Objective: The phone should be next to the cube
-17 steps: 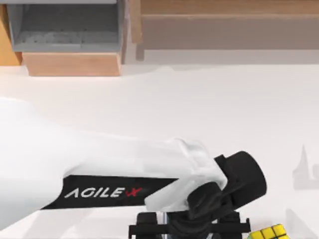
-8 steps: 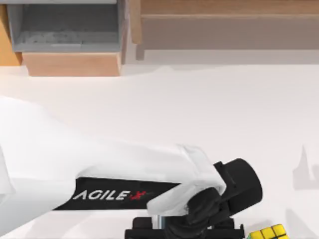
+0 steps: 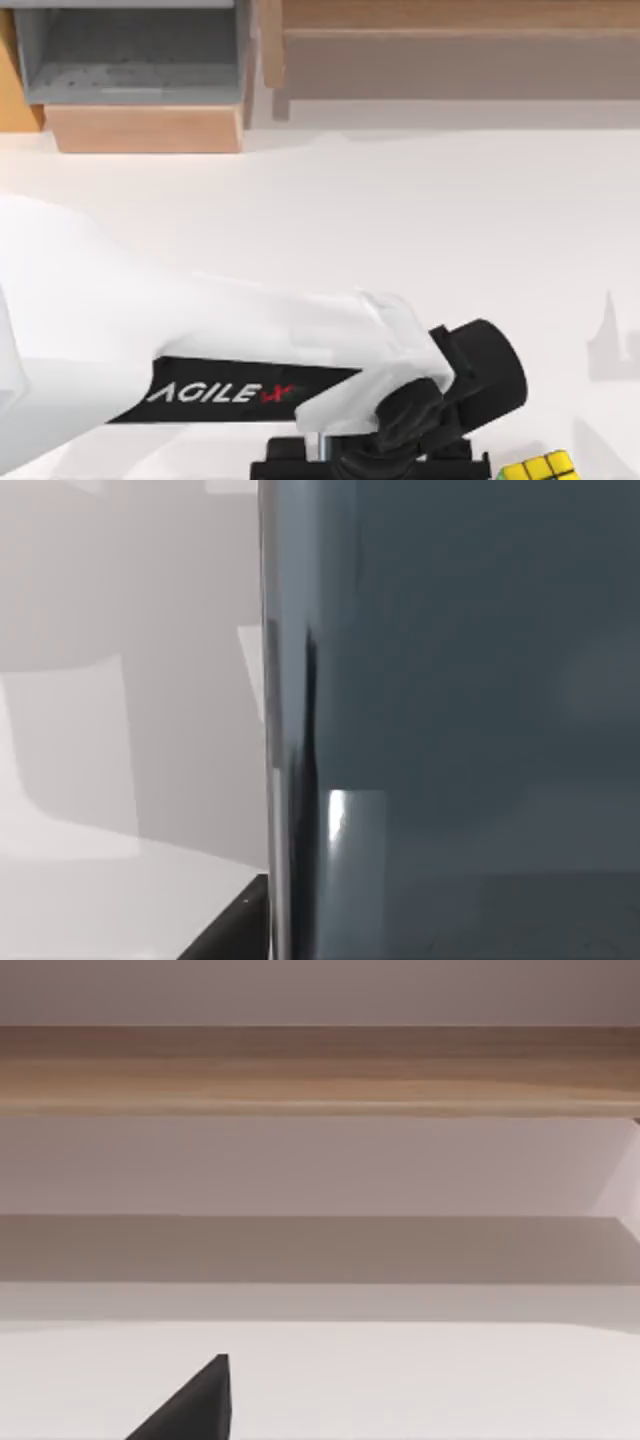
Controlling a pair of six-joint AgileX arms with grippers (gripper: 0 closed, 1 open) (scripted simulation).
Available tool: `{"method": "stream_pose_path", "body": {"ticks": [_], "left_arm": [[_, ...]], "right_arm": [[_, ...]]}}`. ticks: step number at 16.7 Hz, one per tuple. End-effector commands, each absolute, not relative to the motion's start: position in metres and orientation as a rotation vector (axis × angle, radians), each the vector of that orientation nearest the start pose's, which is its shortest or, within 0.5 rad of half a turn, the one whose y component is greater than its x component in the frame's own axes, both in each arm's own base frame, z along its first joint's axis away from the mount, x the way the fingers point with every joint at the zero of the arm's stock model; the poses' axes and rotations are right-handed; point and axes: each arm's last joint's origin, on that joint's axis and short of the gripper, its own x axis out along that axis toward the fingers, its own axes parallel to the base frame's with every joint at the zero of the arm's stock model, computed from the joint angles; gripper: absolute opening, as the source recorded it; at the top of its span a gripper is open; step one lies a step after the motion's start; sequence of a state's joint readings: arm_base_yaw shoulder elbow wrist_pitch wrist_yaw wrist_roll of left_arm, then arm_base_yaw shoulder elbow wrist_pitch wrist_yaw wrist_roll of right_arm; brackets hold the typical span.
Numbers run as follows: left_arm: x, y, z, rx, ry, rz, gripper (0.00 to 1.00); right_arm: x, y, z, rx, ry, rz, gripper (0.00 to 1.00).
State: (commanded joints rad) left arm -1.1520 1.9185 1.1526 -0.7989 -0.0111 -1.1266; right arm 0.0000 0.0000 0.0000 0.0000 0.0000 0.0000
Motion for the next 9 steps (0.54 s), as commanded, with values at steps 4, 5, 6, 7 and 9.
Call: {"method": "stream_pose_path", "body": {"ticks": [4, 5, 6, 7, 9], "left_arm": [[0.1383, -0.3046, 0.1222, 0.015, 1.557, -0.016, 1.00], [0.1383, -0.3046, 0.1222, 0.015, 1.557, -0.016, 1.00], [0.1383, -0.3046, 0.1222, 0.015, 1.557, -0.016, 1.00], [0.1383, -0.3046, 0.1222, 0.015, 1.557, -0.016, 1.00], [0.1383, -0.3046, 0.1222, 0.015, 1.557, -0.016, 1.00]], "right_arm": [[0.1057, -0.0012, 0.1600, 0.000, 0.000, 0.000, 1.00], [0.1057, -0.0012, 0.1600, 0.000, 0.000, 0.000, 1.00], [0.1057, -0.0012, 0.1600, 0.000, 0.000, 0.000, 1.00], [0.1057, -0.0012, 0.1600, 0.000, 0.000, 0.000, 1.00], [0.1057, -0.0012, 0.1600, 0.000, 0.000, 0.000, 1.00]]}}
